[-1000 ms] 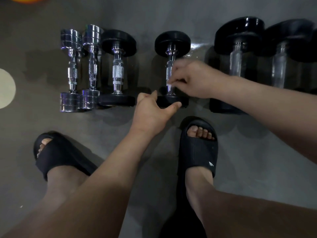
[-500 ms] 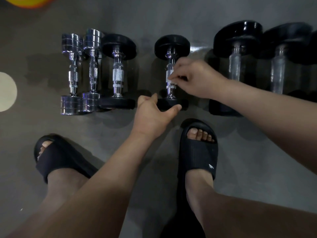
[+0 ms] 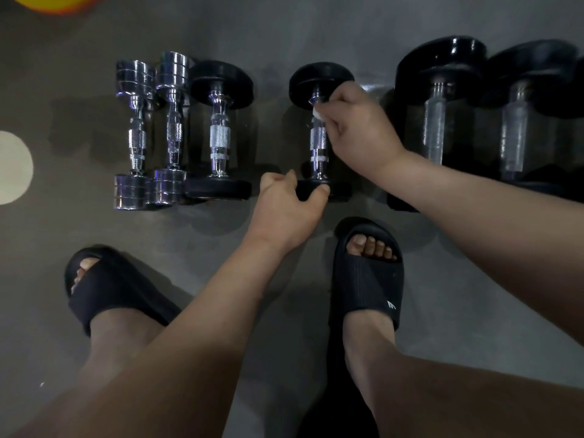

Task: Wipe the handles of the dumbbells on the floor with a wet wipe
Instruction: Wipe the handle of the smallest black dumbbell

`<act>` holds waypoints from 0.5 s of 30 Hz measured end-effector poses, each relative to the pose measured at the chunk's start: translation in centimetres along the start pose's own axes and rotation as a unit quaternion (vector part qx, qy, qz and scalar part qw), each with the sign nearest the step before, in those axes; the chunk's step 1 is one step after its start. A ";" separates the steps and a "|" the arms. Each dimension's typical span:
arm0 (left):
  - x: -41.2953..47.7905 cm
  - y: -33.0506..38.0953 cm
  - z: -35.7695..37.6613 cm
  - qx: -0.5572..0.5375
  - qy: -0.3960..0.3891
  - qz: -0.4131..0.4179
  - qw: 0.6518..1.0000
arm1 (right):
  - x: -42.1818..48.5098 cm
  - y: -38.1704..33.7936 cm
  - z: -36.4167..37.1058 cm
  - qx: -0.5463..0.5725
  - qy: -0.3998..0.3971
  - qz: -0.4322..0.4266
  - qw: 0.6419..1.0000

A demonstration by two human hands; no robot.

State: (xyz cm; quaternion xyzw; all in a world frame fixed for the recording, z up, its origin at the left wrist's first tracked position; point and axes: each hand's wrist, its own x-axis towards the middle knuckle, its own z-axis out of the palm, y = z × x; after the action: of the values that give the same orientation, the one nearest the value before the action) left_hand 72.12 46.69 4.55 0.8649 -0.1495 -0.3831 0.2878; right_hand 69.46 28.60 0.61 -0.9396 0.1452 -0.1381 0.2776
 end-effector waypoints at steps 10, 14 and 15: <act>-0.4 0.5 0.2 0.006 0.014 0.016 1.000 | -0.2 -1.0 0.5 0.030 0.034 0.104 0.994; -0.4 0.2 0.0 0.010 0.025 0.023 0.999 | -0.1 -0.8 0.6 0.115 0.059 0.229 0.965; -0.4 0.2 0.0 0.011 0.027 0.025 0.999 | -0.2 -0.5 0.5 0.139 0.052 0.247 0.958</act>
State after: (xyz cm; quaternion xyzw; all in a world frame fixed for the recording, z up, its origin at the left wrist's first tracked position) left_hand 71.86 46.71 4.88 0.8740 -0.1678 -0.3506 0.2917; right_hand 69.52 29.38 0.43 -0.8184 0.3661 -0.1327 0.4226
